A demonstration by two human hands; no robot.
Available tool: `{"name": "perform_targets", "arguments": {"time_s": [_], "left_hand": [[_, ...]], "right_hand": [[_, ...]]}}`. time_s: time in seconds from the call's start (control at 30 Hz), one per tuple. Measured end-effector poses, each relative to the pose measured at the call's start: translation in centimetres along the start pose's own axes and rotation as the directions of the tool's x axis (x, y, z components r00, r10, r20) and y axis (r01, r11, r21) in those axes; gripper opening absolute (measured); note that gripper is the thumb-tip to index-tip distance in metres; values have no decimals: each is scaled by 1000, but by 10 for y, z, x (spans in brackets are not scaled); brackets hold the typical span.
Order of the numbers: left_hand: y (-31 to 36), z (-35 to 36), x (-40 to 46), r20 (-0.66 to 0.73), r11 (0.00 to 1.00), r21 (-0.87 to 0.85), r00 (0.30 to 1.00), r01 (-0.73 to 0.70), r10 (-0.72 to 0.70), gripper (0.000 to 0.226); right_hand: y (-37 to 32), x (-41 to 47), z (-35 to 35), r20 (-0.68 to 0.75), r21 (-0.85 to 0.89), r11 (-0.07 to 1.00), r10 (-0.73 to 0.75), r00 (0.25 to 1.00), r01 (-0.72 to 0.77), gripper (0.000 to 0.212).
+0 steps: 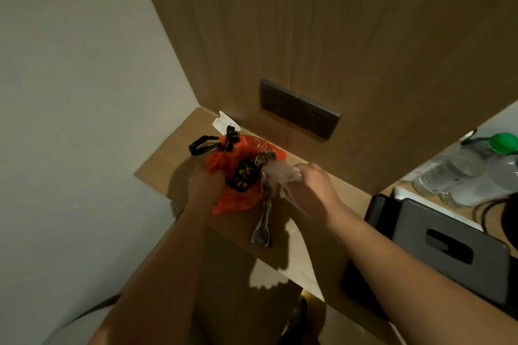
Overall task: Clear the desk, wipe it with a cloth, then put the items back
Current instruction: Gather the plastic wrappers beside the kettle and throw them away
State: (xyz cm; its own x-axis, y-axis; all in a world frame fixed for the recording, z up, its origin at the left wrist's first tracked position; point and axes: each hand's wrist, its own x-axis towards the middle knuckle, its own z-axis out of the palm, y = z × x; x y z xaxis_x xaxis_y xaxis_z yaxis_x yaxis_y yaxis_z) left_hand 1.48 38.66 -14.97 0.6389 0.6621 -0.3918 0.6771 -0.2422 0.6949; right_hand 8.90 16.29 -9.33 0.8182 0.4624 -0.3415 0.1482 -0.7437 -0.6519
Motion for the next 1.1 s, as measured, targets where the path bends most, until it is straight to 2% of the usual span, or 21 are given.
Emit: {"name": "perform_targets", "arguments": {"time_s": [0.1, 0.17, 0.23, 0.37, 0.5, 0.6, 0.67, 0.73, 0.8, 0.83, 0.9, 0.97, 1.0, 1.03, 1.07, 1.1], "left_hand": [[-5, 7, 15, 48, 999, -38, 998, -26, 28, 13], [-7, 9, 20, 63, 998, -58, 998, -1, 5, 13], [-10, 11, 25, 83, 999, -5, 996, 35, -35, 17], [-14, 16, 26, 82, 996, 40, 994, 76, -79, 22], [-14, 17, 22, 50, 996, 69, 997, 58, -62, 21], [-12, 15, 15, 41, 999, 19, 999, 34, -35, 18], [-12, 15, 6, -35, 999, 38, 999, 37, -35, 25], [-13, 18, -13, -210, 982, 183, 974, -42, 81, 34], [-11, 27, -40, -345, 949, 233, 895, -210, 283, 38], [-7, 33, -53, -350, 936, 196, 870, -293, 346, 35], [2, 48, -73, -214, 898, 138, 873, -417, 438, 20], [8, 67, -79, -76, 817, 288, 839, -499, 539, 27], [12, 73, -78, -55, 811, 356, 856, -463, 513, 38], [17, 78, -77, -51, 845, 385, 906, -370, 420, 48], [20, 81, -75, -63, 872, 403, 942, -278, 329, 52], [20, 84, -71, -73, 864, 433, 945, -258, 319, 47]], "right_hand": [[-5, 18, 9, 8, 176, 981, 84, 996, -84, 14], [-7, 30, 16, 65, 333, 928, 154, 986, -167, 10], [-10, 38, 23, 122, 455, 858, 206, 971, -239, 5], [-12, 45, 37, 129, 564, 780, 240, 962, -270, 15], [-7, 43, 43, 100, 519, 804, 280, 955, -290, 1], [-1, 40, 43, 97, 475, 817, 320, 943, -326, 18], [3, 38, 41, 99, 467, 817, 332, 938, -338, 21], [8, 38, 36, 84, 447, 827, 339, 937, -340, 20], [14, 38, 30, 44, 432, 837, 353, 935, -336, 20], [17, 38, 27, 22, 427, 838, 365, 931, -339, 20], [22, 36, 22, -7, 417, 838, 391, 921, -352, 21], [29, 32, 19, -22, 393, 842, 411, 911, -370, 21], [32, 31, 17, -29, 380, 844, 421, 907, -379, 23], [34, 29, 15, -38, 374, 843, 429, 902, -386, 23], [38, 27, 14, -42, 378, 840, 437, 899, -390, 18], [41, 26, 12, -42, 387, 834, 442, 896, -393, 12]]}}
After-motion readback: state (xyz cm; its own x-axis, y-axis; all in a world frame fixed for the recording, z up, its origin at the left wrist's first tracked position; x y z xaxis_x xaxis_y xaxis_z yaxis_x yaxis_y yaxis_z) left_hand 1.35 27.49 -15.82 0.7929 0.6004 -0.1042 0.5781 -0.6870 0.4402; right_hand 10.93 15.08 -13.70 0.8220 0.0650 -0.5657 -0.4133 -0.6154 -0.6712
